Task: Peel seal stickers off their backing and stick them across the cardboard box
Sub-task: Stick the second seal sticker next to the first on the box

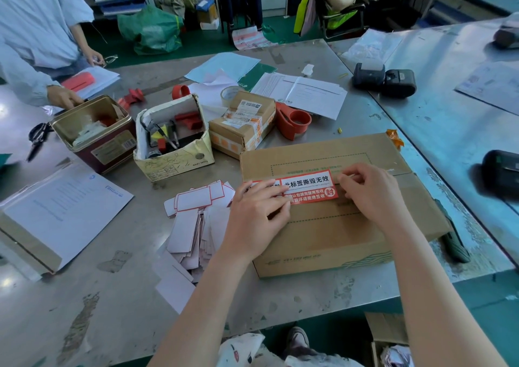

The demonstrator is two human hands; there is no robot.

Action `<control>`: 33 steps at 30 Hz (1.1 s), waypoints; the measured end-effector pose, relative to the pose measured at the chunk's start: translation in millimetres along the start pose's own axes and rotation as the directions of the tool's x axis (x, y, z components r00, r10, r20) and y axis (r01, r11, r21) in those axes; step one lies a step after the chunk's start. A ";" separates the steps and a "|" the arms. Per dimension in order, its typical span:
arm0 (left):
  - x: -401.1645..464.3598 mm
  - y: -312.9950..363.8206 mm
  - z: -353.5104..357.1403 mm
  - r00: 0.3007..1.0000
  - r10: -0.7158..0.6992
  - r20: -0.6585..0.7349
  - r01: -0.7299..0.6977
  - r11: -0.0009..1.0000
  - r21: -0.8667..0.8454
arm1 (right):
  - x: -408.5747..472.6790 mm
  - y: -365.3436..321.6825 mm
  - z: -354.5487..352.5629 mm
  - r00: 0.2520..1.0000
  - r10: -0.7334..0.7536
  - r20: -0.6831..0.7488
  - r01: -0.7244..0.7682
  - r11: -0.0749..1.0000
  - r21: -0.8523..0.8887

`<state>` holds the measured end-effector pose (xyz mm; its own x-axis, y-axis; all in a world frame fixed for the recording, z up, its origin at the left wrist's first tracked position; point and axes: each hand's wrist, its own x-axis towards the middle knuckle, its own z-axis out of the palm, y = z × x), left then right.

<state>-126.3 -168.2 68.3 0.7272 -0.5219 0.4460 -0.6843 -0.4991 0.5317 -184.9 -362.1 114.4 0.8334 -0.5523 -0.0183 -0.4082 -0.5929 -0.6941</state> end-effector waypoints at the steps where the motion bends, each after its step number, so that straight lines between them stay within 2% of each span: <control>1: -0.2 0.1 -0.1 1.000 -0.002 0.000 0.002 1.000 0.002 | 0.4 1.5 -0.3 1.000 0.020 -0.012 -0.020 0.999 0.025; 5: 2.0 5.9 -1.9 0.999 0.004 0.033 -0.005 0.999 0.034 | -1.5 5.3 2.6 0.989 0.071 -0.131 -0.051 0.987 0.155; 7: 5.8 10.9 -2.9 0.996 0.029 0.082 -0.035 0.997 0.071 | -3.4 4.3 5.3 0.983 0.064 -0.170 -0.037 0.987 0.157; 14: 25.4 25.5 5.2 0.936 0.084 0.343 -0.144 0.978 0.153 | -4.2 6.9 6.5 0.980 0.019 -0.199 0.010 0.990 0.140; 20: 36.5 31.7 16.8 0.893 0.108 0.438 -0.200 0.965 0.170 | -7.3 8.5 8.2 0.965 -0.014 -0.262 0.065 0.980 0.190; 27: 41.0 31.4 19.3 0.868 0.114 0.483 -0.218 0.962 0.165 | -8.6 7.9 9.8 0.953 -0.034 -0.302 0.097 0.976 0.196; 30: 38.1 27.3 16.6 0.866 0.124 0.485 -0.226 0.961 0.159 | -8.4 9.4 11.0 0.952 -0.092 -0.293 0.129 0.985 0.111; 33: 30.4 21.8 9.8 0.902 0.107 0.419 -0.180 0.974 0.140 | -6.4 11.5 14.7 0.949 -0.156 -0.273 0.159 0.987 -0.011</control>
<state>-119.7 -201.8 86.4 0.5596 -0.8138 0.1568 -0.8049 -0.4886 0.3367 -189.4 -356.8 95.9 0.7529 -0.5919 0.2878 -0.2742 -0.6796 -0.6804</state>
